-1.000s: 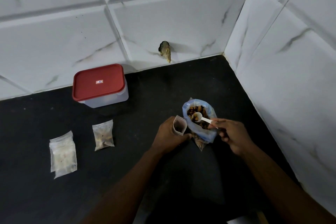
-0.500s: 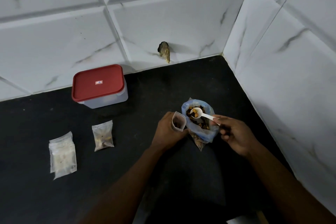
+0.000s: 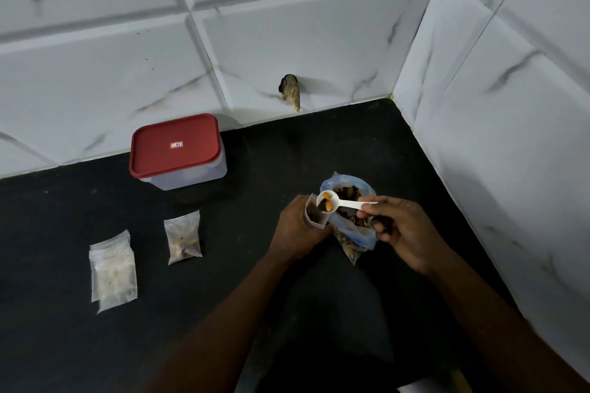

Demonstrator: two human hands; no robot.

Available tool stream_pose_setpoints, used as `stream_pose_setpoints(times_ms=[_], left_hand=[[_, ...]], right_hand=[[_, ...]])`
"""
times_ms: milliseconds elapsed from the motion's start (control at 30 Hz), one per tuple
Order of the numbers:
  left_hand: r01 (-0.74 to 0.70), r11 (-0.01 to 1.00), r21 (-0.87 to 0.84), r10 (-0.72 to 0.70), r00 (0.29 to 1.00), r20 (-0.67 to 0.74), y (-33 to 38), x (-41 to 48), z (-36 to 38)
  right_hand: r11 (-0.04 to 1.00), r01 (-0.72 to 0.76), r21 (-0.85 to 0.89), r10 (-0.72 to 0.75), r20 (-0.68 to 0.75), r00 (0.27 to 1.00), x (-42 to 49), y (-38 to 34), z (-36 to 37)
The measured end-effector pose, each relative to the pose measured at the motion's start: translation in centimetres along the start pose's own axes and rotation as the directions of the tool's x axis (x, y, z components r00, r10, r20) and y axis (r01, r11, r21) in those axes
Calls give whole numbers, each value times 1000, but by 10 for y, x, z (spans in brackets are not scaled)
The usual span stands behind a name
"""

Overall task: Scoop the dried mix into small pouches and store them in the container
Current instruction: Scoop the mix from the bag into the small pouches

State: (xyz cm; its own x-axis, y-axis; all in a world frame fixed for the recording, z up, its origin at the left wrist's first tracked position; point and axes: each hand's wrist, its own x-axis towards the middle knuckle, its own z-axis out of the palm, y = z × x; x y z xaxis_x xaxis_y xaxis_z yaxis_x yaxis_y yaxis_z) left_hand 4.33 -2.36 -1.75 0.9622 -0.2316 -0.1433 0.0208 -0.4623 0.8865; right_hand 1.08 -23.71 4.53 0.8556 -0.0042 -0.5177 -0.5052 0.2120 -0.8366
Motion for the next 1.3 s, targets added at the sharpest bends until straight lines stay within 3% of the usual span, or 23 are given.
stream_pose_setpoints(times_ms=[133, 233, 333, 433, 533, 633, 733, 833, 900, 967, 1033, 1167, 1300], left_hand=[[-18, 1000, 16, 18, 1000, -5, -2, 0, 1], [-4, 1000, -21, 4, 1000, -1, -2, -2, 2], [28, 996, -89, -29, 1000, -7, 1, -5, 3], [-16, 989, -144, 8, 998, -58, 4, -9, 5], [-25, 991, -130, 17, 998, -67, 2, -9, 5], [-12, 995, -103, 6, 998, -64, -3, -9, 5], [6, 996, -93, -9, 1000, -30, -1, -9, 4], [20, 997, -78, -21, 1000, -7, 3, -10, 2], [5, 999, -51, -5, 1000, -5, 4, -11, 1], [4, 999, -34, -4, 1000, 2, 5, -12, 1], [11, 1000, -26, -11, 1000, 6, 3, -13, 1], [42, 999, -17, -42, 999, 22, 3, -15, 2], [70, 997, -35, -69, 997, 37, 5, -19, 0]], right_hand=[[963, 124, -239, -132, -17, 991, -5, 5, 3], [864, 259, -432, -276, 25, 961, -9, 5, 7], [590, 456, -666, -463, 184, 867, -12, 10, 10], [219, 605, -765, -615, 373, 695, -13, 21, 9], [107, 629, -770, -677, 408, 613, -18, 25, 8], [207, 630, -749, -698, 338, 631, -23, 27, 9], [472, 556, -685, -648, 158, 745, -29, 26, 9], [816, 379, -436, -456, -82, 886, -32, 22, 11], [946, 250, -205, -293, -214, 932, -29, 21, 8], [984, 171, -55, -180, -292, 939, -24, 21, 4], [992, 125, -24, -126, -355, 926, -18, 23, -2], [968, 36, -248, -147, -446, 883, -4, 34, -10], [889, 41, -456, -259, -427, 867, 2, 42, -7]])
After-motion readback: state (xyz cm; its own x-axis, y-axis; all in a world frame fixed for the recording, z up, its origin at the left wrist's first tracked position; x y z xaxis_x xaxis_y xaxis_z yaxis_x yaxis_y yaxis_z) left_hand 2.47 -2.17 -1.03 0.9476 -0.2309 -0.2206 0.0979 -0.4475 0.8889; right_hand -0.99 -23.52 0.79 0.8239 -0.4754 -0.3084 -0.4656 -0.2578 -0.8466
